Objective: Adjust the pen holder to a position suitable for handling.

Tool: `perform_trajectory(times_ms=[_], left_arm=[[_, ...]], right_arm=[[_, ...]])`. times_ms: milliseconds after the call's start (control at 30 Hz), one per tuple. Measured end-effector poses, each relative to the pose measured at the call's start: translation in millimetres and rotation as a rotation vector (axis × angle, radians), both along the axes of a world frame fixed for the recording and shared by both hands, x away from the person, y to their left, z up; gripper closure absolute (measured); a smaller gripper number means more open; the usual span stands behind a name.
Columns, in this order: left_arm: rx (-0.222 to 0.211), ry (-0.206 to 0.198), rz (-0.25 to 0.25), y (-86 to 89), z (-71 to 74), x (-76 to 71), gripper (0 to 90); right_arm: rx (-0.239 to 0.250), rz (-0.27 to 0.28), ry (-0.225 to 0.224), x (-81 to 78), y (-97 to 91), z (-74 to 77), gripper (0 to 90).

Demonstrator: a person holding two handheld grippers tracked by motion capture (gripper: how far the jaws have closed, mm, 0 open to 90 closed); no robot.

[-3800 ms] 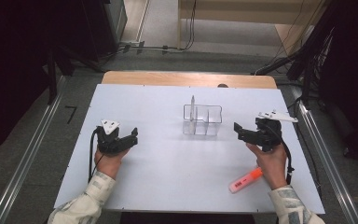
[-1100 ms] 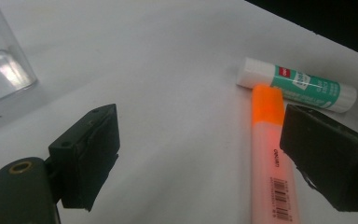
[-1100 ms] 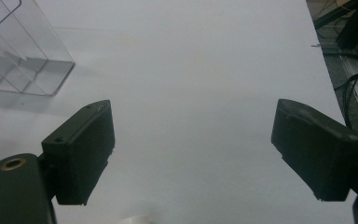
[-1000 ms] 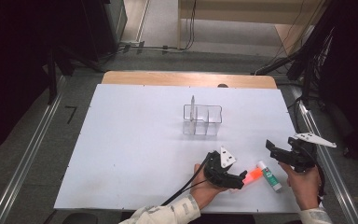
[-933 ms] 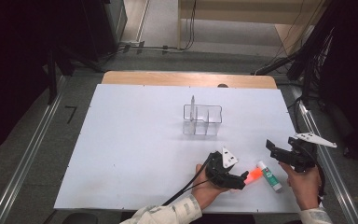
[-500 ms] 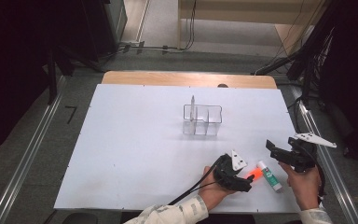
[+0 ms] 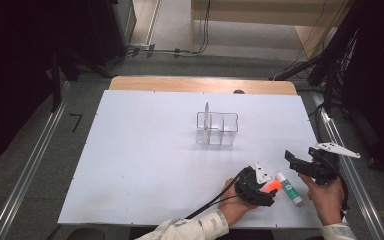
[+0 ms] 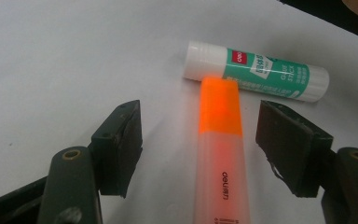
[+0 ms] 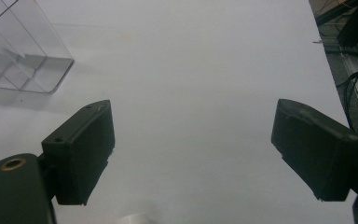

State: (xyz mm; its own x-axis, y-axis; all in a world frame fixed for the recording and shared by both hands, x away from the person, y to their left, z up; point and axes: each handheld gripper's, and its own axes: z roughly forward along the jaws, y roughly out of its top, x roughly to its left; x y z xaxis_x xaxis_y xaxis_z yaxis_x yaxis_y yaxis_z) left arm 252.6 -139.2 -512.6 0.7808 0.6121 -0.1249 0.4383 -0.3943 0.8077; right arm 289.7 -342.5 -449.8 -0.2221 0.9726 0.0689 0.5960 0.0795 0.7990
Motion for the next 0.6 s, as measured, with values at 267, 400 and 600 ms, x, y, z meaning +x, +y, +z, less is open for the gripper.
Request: perform_trajectory(times_ms=[267, 400, 600], left_arm=[[0.034, -0.013, -0.027, -7.5, -1.3, -2.1, 37.1], [0.038, -0.008, -0.034, -10.0, -1.6, -2.4, 41.7], [0.057, -0.015, -0.053, -14.9, -2.0, -4.5, 47.4]], right_arm=[[-0.004, 0.003, 0.001, 0.4, 0.4, -0.7, 12.0], [-0.002, 0.002, 0.006, 0.8, 0.5, -1.4, 12.0], [-0.005, 0.007, 0.004, 0.7, 1.3, -1.4, 12.0]])
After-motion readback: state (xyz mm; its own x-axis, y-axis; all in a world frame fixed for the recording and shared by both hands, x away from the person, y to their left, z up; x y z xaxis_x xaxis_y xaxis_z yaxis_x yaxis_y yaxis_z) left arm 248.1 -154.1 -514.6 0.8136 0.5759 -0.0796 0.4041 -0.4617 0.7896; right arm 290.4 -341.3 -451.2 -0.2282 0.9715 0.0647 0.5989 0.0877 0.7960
